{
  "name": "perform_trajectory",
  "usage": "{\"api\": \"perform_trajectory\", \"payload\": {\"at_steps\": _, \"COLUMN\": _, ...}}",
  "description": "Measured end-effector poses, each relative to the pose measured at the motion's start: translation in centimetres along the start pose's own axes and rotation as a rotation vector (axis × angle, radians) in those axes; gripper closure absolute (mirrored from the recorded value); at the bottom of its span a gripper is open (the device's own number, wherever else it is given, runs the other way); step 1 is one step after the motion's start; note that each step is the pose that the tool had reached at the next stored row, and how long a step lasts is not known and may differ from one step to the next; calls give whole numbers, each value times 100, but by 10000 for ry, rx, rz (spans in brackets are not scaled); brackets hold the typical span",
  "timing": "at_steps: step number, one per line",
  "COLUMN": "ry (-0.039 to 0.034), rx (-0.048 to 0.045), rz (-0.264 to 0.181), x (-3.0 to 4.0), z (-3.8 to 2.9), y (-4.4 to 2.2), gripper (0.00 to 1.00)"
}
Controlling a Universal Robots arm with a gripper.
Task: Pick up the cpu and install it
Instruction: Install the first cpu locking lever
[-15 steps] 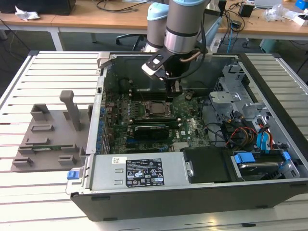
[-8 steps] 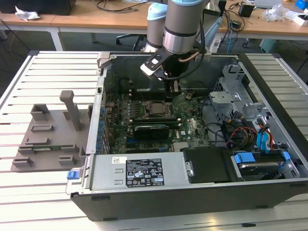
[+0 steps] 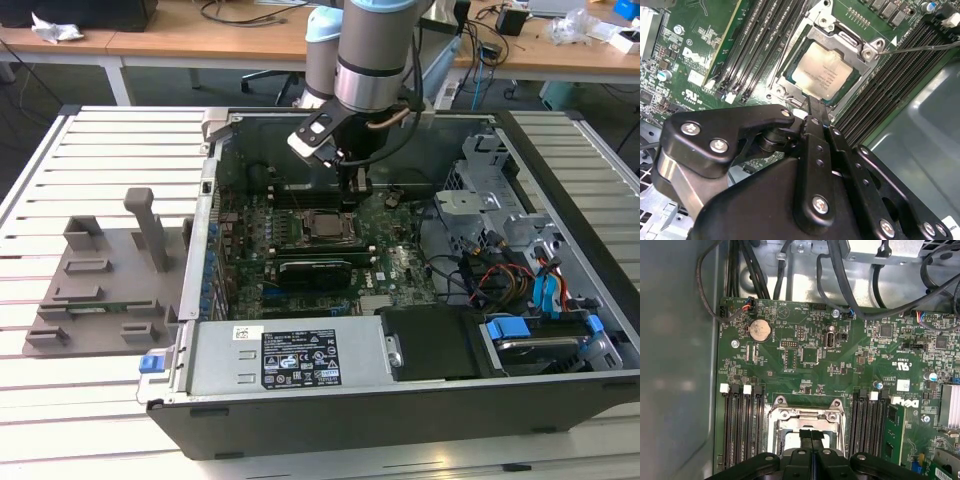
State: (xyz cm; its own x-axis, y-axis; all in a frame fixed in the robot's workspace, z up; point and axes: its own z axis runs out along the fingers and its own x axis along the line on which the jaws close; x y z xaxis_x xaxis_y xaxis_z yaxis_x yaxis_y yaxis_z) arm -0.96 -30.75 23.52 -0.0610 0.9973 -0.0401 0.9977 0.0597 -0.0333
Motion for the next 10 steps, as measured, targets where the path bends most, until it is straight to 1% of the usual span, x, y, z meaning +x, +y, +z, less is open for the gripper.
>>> {"api": "perform_trajectory", "payload": {"at_steps": 10, "ry": 0, "rx": 0, "rz": 0, "x": 4, "z": 7, "y": -67, "gripper": 89}}
